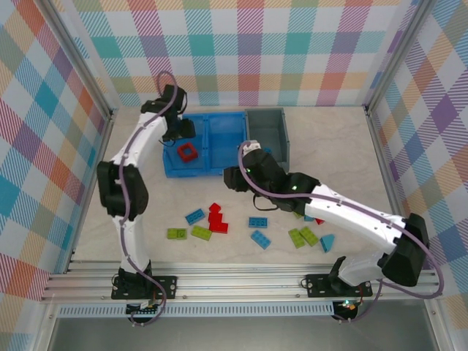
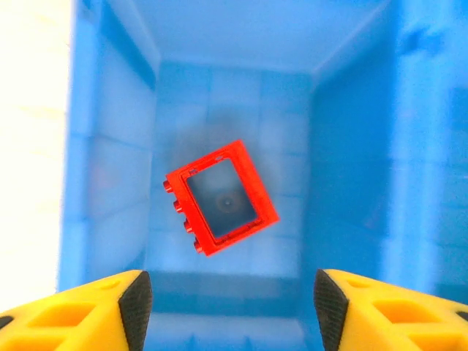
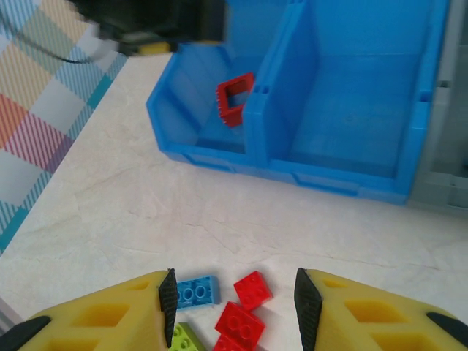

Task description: Sort the legos into containers by color

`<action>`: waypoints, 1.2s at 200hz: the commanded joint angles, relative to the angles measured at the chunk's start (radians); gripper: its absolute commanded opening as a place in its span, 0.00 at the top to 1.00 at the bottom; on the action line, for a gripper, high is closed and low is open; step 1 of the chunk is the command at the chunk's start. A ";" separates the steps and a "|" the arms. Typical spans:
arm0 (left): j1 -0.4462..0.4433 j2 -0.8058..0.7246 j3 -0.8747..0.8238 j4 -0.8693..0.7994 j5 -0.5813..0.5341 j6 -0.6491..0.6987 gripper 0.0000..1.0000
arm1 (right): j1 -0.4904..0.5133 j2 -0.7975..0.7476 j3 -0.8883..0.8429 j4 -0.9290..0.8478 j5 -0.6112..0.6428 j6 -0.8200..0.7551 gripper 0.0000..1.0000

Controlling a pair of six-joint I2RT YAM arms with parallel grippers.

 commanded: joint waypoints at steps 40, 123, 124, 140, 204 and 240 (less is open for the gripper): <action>-0.139 -0.501 -0.327 0.055 0.093 -0.153 0.27 | -0.081 -0.108 -0.002 -0.284 0.067 0.025 0.52; -0.424 -0.995 -0.746 0.043 0.051 -0.416 0.25 | -0.115 -0.098 -0.057 -0.431 -0.105 0.048 0.43; -0.426 -1.000 -0.752 0.044 0.051 -0.419 0.25 | -0.115 -0.097 -0.058 -0.432 -0.107 0.050 0.42; -0.461 -1.064 -0.827 0.049 0.065 -0.466 0.21 | -0.115 -0.082 -0.087 -0.450 -0.146 0.081 0.35; -0.524 -1.211 -0.968 0.079 0.124 -0.522 0.18 | -0.054 -0.073 -0.187 -0.476 -0.143 0.194 0.30; -0.533 -1.235 -1.013 0.134 0.155 -0.538 0.17 | -0.057 -0.141 -0.295 -0.549 -0.067 0.282 0.29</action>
